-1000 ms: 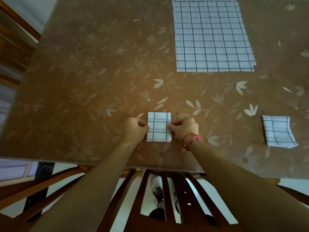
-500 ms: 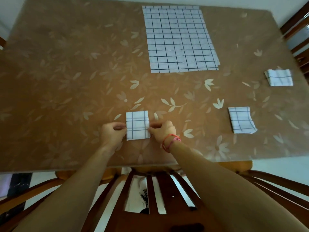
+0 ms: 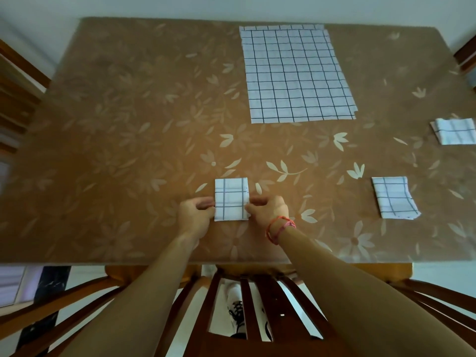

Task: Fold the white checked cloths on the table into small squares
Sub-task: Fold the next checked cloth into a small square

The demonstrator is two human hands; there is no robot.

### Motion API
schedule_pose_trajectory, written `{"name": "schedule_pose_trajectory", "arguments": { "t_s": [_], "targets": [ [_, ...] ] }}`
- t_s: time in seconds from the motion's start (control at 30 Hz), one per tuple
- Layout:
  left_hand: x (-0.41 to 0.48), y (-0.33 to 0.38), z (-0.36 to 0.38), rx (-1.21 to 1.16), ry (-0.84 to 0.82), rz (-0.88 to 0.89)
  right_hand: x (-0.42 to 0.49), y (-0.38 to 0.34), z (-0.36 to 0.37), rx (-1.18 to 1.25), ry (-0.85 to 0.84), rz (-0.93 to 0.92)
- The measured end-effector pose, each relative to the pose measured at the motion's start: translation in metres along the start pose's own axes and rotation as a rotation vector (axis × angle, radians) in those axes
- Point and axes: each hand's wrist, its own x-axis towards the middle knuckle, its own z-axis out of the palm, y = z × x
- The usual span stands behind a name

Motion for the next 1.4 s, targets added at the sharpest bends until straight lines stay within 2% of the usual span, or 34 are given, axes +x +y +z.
{"name": "schedule_pose_trajectory", "arguments": {
  "t_s": [0.17,0.27,0.33,0.43,0.5,0.57,0.67,0.8,1.17,1.4],
  "targets": [
    [0.000,0.002,-0.003,0.092,-0.003,0.086,-0.001,-0.003,0.000,-0.002,-0.004,-0.013],
    [0.002,-0.001,-0.009,0.319,0.013,0.304,-0.002,-0.006,-0.002,-0.072,0.039,-0.066],
    [0.009,-0.006,-0.012,0.518,0.008,0.518,-0.003,-0.009,-0.002,-0.162,0.102,-0.230],
    [0.024,-0.016,-0.012,0.752,-0.047,0.776,-0.001,-0.011,0.013,-0.359,0.185,-0.607],
    [0.033,-0.022,-0.011,0.912,-0.085,0.878,0.000,-0.012,0.028,-0.489,0.181,-0.840],
    [0.038,-0.025,-0.010,0.995,-0.112,0.898,0.000,-0.013,0.041,-0.634,0.066,-0.943],
    [0.041,-0.029,-0.008,1.038,-0.133,0.897,0.009,-0.011,0.051,-0.806,-0.103,-0.894],
    [0.043,-0.036,-0.007,1.124,-0.118,0.895,0.022,-0.002,0.055,-0.961,-0.137,-0.878],
    [0.053,-0.033,-0.010,1.233,-0.150,0.972,0.044,0.018,0.041,-1.119,-0.046,-0.828],
    [0.043,-0.038,-0.010,1.192,-0.163,0.994,0.045,0.019,0.041,-1.173,-0.045,-0.828]
  ]
}}
